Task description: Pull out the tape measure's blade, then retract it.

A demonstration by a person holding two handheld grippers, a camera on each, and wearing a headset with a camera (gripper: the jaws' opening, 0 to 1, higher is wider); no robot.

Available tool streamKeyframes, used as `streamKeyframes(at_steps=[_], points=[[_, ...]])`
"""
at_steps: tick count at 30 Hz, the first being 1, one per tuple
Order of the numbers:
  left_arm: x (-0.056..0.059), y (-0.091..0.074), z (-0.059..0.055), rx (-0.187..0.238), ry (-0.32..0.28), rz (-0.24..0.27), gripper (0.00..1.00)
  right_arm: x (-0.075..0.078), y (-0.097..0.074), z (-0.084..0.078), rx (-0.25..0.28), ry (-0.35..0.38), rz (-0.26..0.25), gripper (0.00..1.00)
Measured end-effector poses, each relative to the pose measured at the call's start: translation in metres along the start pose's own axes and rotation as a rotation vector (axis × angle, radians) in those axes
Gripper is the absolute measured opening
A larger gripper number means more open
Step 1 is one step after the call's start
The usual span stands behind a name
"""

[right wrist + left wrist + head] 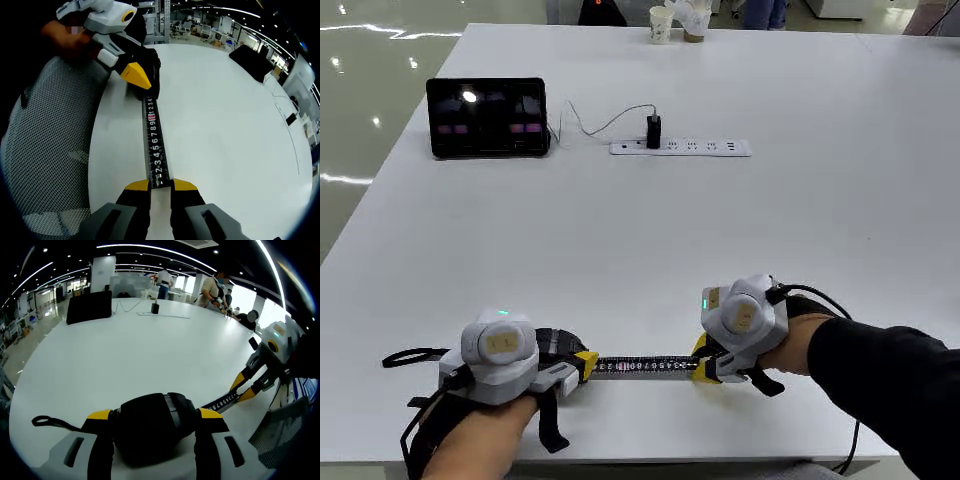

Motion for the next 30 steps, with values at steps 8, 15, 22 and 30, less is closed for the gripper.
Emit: streamKeyframes(at_steps=[8, 15, 22, 30], points=[[0.000, -0.001, 0.000, 0.001, -0.001, -0.001, 0.60, 0.000, 0.002, 0.003, 0.005, -0.001, 0.003, 0.11], [0.000, 0.000, 0.000, 0.002, -0.001, -0.001, 0.60, 0.000, 0.005, 0.007, 0.009, -0.002, 0.003, 0.11], [0.000, 0.000, 0.000, 0.000, 0.000, -0.001, 0.60, 0.000, 0.006, 0.011, 0.009, -0.004, 0.006, 0.11], [0.000, 0.000, 0.000, 0.000, -0.005, -0.002, 0.60, -0.001, 0.007, 0.015, 0.037, 0.004, -0.002, 0.11]])
Point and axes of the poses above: the centre of the closed fingertips' face, and the gripper's own axes: y roughly forward along the fingers, x roughly to its right, z roughly out of its top, the point moved 2 cm from there along -y, roughly backward along the fingers, and after that the axes turned 1 degree about y, right-handed, at the moved point
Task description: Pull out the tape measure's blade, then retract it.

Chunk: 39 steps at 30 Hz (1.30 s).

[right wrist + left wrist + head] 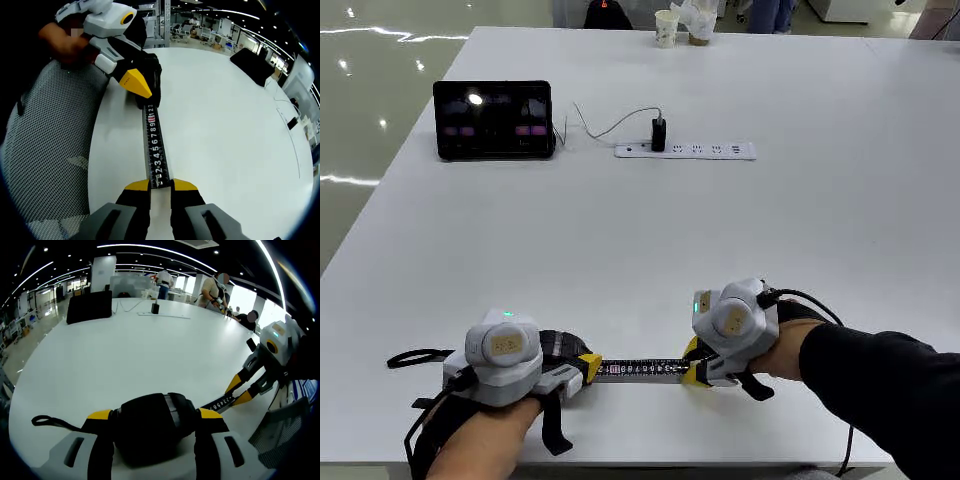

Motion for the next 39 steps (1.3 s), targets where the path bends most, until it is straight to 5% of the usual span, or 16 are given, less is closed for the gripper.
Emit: streamKeyframes(at_steps=[39], points=[[0.000, 0.000, 0.000, -0.001, -0.002, -0.004, 0.60, -0.005, 0.013, 0.025, 0.071, -0.007, -0.006, 0.11]])
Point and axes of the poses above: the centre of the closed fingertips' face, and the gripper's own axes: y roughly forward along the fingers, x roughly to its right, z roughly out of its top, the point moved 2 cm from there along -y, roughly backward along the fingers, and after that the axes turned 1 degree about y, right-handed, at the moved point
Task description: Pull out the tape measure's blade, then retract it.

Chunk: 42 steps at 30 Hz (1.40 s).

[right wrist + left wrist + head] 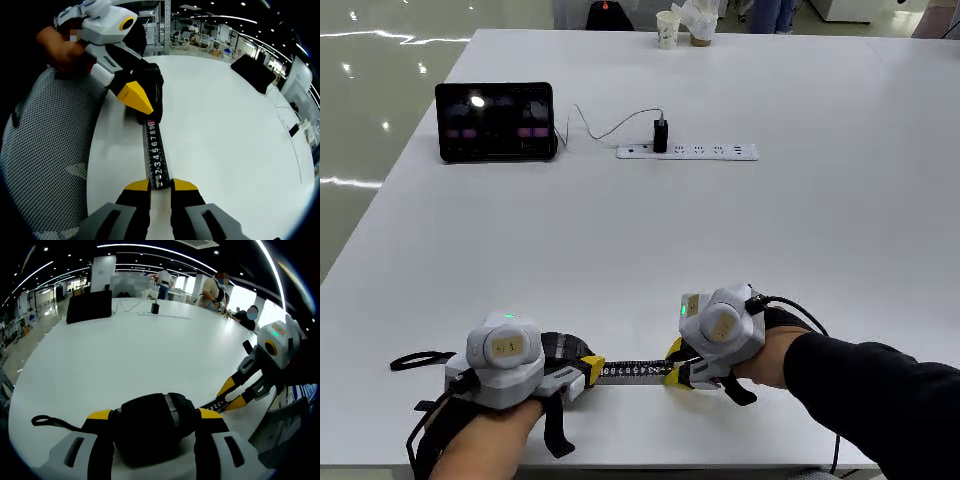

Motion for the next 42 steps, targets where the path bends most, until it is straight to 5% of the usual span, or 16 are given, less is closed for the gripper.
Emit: streamKeyframes(at_steps=[42], points=[[-0.001, 0.001, 0.000, 0.001, -0.001, -0.007, 0.60, -0.004, 0.018, 0.021, 0.032, 0.013, 0.008, 0.12]])
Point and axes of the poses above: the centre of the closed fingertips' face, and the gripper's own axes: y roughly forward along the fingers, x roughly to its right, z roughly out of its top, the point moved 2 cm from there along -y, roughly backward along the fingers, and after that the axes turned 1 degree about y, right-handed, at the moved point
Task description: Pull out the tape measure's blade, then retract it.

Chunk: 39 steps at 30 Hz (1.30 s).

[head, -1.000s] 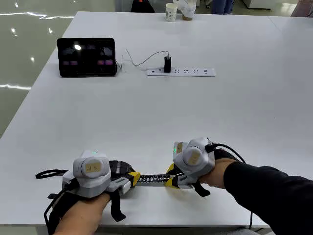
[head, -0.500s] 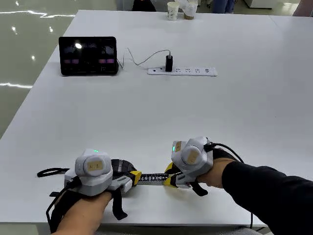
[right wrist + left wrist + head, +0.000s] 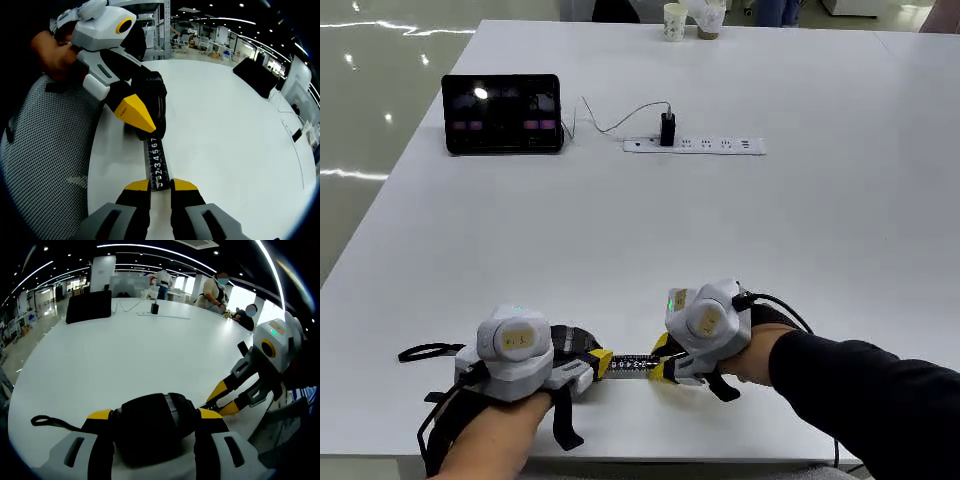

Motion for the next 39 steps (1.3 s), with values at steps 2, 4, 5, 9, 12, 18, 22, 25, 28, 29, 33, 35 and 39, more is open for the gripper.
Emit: streamKeyframes(at_steps=[2, 4, 5, 9, 12, 18, 22, 25, 28, 29, 33, 35, 39], points=[[0.000, 0.000, 0.000, 0.000, 0.000, 0.000, 0.60, 0.000, 0.000, 0.001, 0.002, 0.001, 0.001, 0.12], [0.000, 0.000, 0.000, 0.000, 0.000, -0.001, 0.59, 0.000, 0.001, 0.002, 0.008, 0.000, 0.002, 0.12], [0.000, 0.000, 0.000, -0.001, 0.000, -0.002, 0.59, -0.001, 0.002, 0.003, 0.007, -0.003, 0.003, 0.12], [0.000, 0.000, 0.000, 0.000, 0.000, -0.003, 0.59, -0.001, 0.003, 0.004, 0.011, -0.008, 0.005, 0.12], [0.000, 0.000, 0.000, 0.000, -0.001, -0.003, 0.59, -0.002, 0.003, 0.005, 0.013, -0.003, 0.003, 0.11], [0.000, 0.000, 0.000, -0.001, -0.001, -0.004, 0.59, -0.002, 0.004, 0.007, 0.026, 0.010, 0.000, 0.11], [0.000, 0.000, 0.000, -0.001, -0.001, -0.005, 0.59, -0.002, 0.006, 0.010, 0.032, 0.010, 0.009, 0.11], [-0.001, 0.000, 0.000, 0.000, -0.005, -0.005, 0.59, -0.001, 0.007, 0.011, 0.035, 0.018, 0.008, 0.11], [-0.001, 0.000, 0.000, 0.000, -0.005, -0.005, 0.59, -0.002, 0.008, 0.012, 0.039, 0.020, 0.006, 0.11], [-0.001, 0.000, 0.000, 0.000, -0.005, -0.005, 0.59, -0.002, 0.008, 0.013, 0.040, 0.022, 0.005, 0.11], [0.000, 0.000, 0.000, -0.001, -0.006, -0.005, 0.59, -0.002, 0.009, 0.014, 0.044, 0.027, 0.005, 0.11], [0.000, -0.001, 0.000, -0.001, -0.008, -0.005, 0.59, -0.002, 0.010, 0.015, 0.046, 0.024, 0.007, 0.11], [0.000, -0.001, 0.000, -0.001, -0.006, -0.006, 0.59, -0.003, 0.011, 0.016, 0.045, 0.023, 0.008, 0.11]])
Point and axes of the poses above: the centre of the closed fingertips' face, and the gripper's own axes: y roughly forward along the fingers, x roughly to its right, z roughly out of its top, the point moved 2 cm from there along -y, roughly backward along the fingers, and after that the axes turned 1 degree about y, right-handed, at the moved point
